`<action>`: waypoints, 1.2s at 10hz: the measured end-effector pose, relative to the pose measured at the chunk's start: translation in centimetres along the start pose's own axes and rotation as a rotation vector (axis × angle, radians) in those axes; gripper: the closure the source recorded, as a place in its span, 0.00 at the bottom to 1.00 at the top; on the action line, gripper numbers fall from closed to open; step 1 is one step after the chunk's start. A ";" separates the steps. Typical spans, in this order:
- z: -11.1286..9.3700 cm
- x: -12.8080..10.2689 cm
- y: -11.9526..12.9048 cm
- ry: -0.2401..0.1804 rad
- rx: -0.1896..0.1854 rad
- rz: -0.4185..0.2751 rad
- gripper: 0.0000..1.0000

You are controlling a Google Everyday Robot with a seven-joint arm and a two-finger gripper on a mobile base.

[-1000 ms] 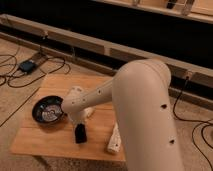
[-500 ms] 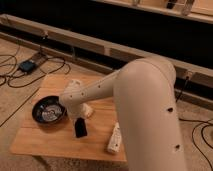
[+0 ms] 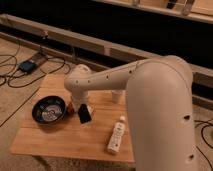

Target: Place the eraser in the ceramic cup

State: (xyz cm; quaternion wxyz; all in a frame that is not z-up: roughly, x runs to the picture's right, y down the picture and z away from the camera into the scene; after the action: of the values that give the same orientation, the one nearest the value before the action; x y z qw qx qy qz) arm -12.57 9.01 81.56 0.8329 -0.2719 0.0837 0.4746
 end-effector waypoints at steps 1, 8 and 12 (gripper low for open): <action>-0.6 -1.2 -2.2 -0.028 -0.004 -0.022 0.98; -6.1 -7.4 -10.2 -0.196 -0.077 -0.065 0.98; -10.1 -8.5 -14.5 -0.284 -0.049 -0.048 0.98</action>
State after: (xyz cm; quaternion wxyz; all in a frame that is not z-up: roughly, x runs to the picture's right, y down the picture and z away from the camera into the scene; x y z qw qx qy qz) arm -3.80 -8.47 81.86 0.8407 -0.2240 -0.0531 0.4901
